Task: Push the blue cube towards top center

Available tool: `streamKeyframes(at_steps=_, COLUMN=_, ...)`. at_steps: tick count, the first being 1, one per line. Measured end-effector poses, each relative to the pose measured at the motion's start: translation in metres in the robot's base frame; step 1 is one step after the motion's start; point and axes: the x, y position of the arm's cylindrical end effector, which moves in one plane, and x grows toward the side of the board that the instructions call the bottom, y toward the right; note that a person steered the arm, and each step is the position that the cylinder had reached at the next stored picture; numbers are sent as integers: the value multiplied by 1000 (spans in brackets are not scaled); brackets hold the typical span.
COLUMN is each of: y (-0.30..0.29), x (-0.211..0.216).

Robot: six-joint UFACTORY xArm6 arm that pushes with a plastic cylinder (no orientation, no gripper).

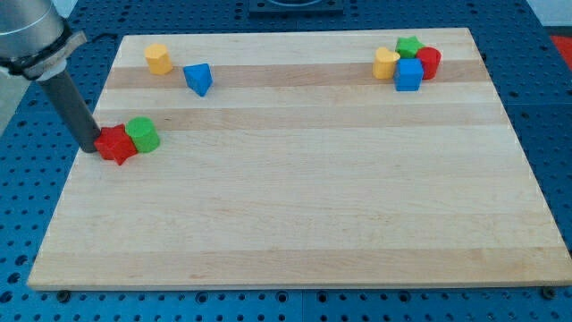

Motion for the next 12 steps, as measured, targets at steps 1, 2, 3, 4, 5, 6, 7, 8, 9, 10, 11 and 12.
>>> streamKeyframes(at_steps=1, y=1, x=-24)
streamKeyframes(at_steps=2, y=2, x=-84)
streamKeyframes(at_steps=3, y=5, x=-138)
streamKeyframes(at_steps=4, y=36, x=-132)
streamKeyframes(at_steps=5, y=57, x=-94)
streamKeyframes(at_steps=6, y=101, x=-50)
streamKeyframes(at_steps=7, y=171, x=-22)
streamKeyframes(at_steps=8, y=254, x=-11)
streamKeyframes(at_steps=9, y=343, x=-10)
streamKeyframes(at_steps=10, y=428, x=-10)
streamKeyframes(at_steps=11, y=508, x=-28)
streamKeyframes(at_steps=12, y=545, x=-61)
